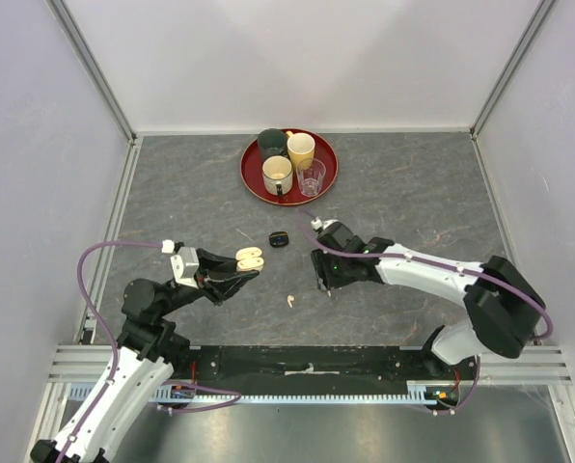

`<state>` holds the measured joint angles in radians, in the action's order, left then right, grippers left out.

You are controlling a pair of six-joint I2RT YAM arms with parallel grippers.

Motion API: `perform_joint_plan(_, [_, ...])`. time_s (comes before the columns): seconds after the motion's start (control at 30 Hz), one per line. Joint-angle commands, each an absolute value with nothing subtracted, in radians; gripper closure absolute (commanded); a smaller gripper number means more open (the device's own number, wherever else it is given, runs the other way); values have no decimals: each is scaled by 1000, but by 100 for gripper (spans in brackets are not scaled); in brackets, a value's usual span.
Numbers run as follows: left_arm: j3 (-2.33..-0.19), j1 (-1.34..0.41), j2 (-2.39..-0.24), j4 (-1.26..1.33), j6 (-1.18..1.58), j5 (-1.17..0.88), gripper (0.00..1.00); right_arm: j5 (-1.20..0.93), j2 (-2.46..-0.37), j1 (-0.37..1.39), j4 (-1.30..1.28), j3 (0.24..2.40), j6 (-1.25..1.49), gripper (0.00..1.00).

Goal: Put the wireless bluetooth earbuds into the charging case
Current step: Pick up the earbud from the center of the board.

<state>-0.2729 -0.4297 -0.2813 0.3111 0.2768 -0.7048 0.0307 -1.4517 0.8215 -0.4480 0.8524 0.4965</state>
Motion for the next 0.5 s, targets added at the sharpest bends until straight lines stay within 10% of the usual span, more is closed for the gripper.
perform_joint_plan(0.0, [-284,-433,-276,341,258,-712,98,136,-1523,883,-419,917,422,41])
perform_joint_plan(0.47, [-275,-433,-250,324,252,-678,98,213,-1638,923,-394,950,390,45])
